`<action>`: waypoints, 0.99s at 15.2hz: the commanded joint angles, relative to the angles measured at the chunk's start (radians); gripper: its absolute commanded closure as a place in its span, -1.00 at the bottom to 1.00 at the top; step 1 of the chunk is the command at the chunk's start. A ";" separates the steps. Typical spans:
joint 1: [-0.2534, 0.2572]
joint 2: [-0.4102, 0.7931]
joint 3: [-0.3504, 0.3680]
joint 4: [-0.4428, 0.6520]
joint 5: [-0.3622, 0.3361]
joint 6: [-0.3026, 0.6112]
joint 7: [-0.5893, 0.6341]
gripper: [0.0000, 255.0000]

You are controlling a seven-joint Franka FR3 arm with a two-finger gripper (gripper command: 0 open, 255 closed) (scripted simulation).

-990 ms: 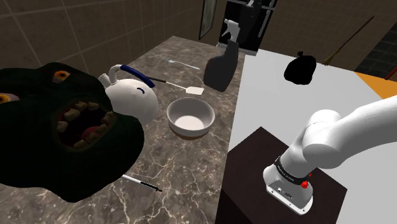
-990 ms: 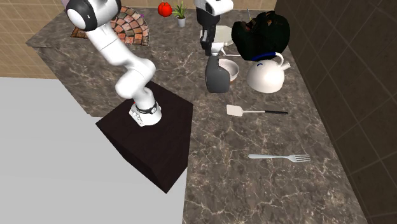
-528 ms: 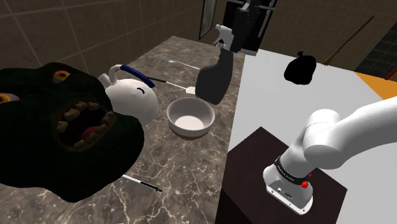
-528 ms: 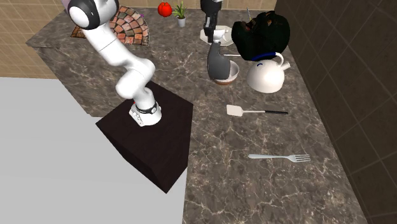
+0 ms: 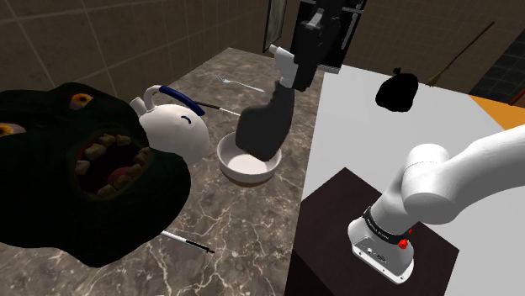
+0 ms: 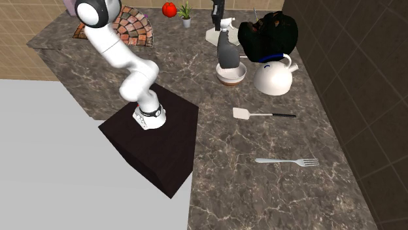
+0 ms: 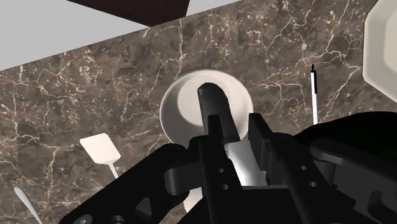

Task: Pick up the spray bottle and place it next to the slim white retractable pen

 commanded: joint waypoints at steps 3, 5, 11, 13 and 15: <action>0.012 0.041 0.096 0.059 0.022 0.004 0.114 1.00; 0.016 0.069 0.146 0.091 0.027 0.009 0.170 1.00; 0.018 0.192 0.319 0.220 0.002 0.027 0.354 1.00; 0.017 0.250 0.389 0.274 -0.026 0.032 0.424 1.00; 0.017 0.323 0.468 0.336 -0.071 0.036 0.503 1.00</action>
